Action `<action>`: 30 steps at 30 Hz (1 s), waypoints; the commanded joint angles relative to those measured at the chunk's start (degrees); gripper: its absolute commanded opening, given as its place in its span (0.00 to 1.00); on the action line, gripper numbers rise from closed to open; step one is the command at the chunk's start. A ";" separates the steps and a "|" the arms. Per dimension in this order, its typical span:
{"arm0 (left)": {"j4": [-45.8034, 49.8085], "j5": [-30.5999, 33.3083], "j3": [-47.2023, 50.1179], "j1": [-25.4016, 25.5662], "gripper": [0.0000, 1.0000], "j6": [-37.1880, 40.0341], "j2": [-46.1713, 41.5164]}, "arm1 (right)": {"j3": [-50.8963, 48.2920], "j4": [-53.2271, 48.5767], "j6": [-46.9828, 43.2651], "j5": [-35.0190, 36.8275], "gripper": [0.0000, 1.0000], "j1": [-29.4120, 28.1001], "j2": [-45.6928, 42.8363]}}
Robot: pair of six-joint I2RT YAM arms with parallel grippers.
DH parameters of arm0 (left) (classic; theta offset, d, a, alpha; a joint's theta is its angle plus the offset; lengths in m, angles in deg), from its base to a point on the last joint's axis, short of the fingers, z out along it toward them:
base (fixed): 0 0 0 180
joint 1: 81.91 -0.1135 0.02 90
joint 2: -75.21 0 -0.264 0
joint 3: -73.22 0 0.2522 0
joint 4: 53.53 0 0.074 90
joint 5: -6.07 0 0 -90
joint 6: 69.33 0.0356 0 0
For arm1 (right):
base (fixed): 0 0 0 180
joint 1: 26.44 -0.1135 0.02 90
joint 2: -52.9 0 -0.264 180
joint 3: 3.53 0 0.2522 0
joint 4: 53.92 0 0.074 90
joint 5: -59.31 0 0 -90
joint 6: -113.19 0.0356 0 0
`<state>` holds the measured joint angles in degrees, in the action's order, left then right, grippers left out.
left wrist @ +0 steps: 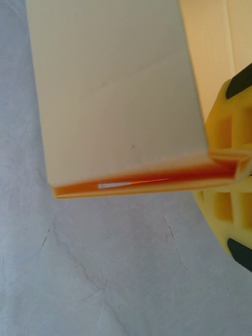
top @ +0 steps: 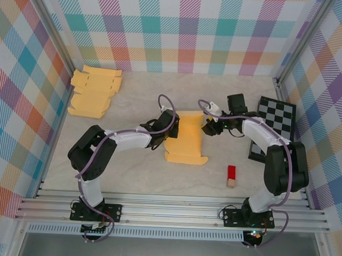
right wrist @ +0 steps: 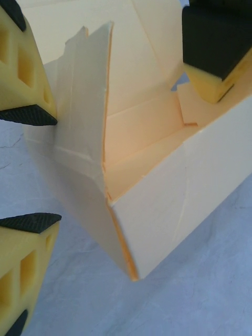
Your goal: Fold the paper box
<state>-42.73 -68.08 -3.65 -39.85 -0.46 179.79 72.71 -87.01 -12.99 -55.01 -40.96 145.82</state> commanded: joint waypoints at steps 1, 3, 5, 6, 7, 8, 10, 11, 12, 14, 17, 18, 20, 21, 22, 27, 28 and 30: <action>-6.06 -10.01 -0.74 1.53 0.00 -2.02 -4.53 | 0.79 6.39 8.05 1.32 0.50 -2.38 -0.60; -6.44 -11.99 -1.16 1.57 0.00 -2.42 -4.82 | -0.60 8.37 8.92 0.72 0.50 -3.18 -0.94; -6.61 -13.88 -1.62 1.68 0.00 -2.65 -5.14 | -1.66 9.99 9.40 -0.70 0.51 -3.41 -1.24; -6.70 -14.59 -1.66 1.77 0.00 -2.67 -5.45 | -2.20 10.99 9.60 -1.39 0.51 -3.36 -1.26; -6.67 -15.16 -1.79 1.72 0.00 -2.59 -5.69 | -2.42 11.59 9.56 -2.04 0.51 -3.40 -1.26; -6.25 -15.33 -2.03 1.84 0.00 -2.46 -5.92 | -2.38 11.51 9.38 -2.51 0.52 -3.40 -0.96; -2.63 -13.38 -3.42 1.92 0.00 -1.66 -5.92 | -1.44 10.44 9.28 -2.81 0.52 -3.38 -0.08; -1.12 -11.83 -3.80 2.03 0.00 -1.00 -5.84 | -0.92 9.91 9.35 -2.31 0.52 -3.41 0.50; 0.33 -9.80 -3.96 2.14 0.00 -0.22 -5.79 | -0.42 9.36 9.73 -1.48 0.52 -3.34 1.11; 2.69 -5.82 -4.04 2.29 0.00 1.24 -5.62 | -0.21 9.25 11.13 -0.10 0.52 -3.22 1.81; 3.91 -3.17 -3.36 2.32 0.00 2.67 -5.55 | -0.86 9.97 13.44 -0.94 0.53 -3.23 2.06; 3.80 -3.37 -3.01 2.26 0.00 2.86 -5.52 | -1.02 10.26 14.54 -1.67 0.53 -3.19 2.21; 3.71 -3.48 -2.81 2.32 0.00 2.86 -5.53 | -1.19 10.41 16.64 -1.71 0.53 -3.18 2.44; 3.90 -3.03 -2.89 2.25 0.00 2.84 -5.31 | -1.63 10.73 17.39 -1.40 0.53 -3.22 2.37; 4.57 -2.12 -3.25 2.28 0.00 2.77 -5.04 | -2.34 11.38 17.71 -1.19 0.53 -3.23 1.95; 8.48 3.11 -4.65 2.13 0.00 3.07 -3.29 | -4.90 11.63 18.10 -0.96 0.54 -2.62 0.00; 8.45 3.30 -4.50 2.06 0.00 3.10 -3.16 | -4.98 11.05 18.02 -1.20 0.54 -2.45 -0.02; 8.20 3.13 -4.24 1.88 0.00 3.13 -2.82 | -5.12 10.02 17.74 -2.14 0.54 -2.14 -0.16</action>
<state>-32.86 -62.70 -5.68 -39.94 1.45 177.69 68.08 -78.29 3.56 -54.39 -42.97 147.07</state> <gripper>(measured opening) 0.079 0.537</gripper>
